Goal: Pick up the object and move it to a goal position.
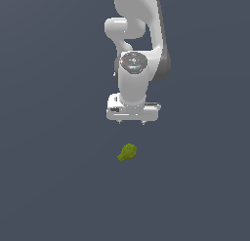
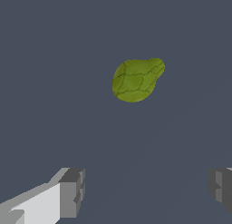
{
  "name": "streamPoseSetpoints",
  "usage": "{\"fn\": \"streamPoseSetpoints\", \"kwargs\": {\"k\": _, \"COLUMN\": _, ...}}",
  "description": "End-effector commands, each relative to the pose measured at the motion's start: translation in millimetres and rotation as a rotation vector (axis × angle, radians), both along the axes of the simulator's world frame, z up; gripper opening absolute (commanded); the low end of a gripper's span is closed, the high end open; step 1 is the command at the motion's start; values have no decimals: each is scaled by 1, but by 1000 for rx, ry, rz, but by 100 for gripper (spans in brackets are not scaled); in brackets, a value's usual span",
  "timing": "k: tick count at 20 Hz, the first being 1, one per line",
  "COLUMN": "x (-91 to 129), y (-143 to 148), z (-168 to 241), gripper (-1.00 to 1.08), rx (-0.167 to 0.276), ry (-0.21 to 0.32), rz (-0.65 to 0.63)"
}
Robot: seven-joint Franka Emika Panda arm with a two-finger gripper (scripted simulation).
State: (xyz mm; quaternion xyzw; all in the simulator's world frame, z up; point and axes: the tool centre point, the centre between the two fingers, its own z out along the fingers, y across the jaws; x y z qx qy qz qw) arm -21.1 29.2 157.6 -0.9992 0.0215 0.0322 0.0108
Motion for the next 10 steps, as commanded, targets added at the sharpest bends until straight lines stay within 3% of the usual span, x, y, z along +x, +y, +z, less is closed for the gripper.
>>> {"fn": "streamPoseSetpoints", "kwargs": {"k": 1, "x": 2, "y": 0, "z": -2, "gripper": 100, "rx": -1, "ry": 0, "rz": -32}}
{"fn": "streamPoseSetpoints", "kwargs": {"k": 10, "x": 14, "y": -3, "z": -10, "gripper": 100, "rx": -8, "ry": -2, "rz": -219}}
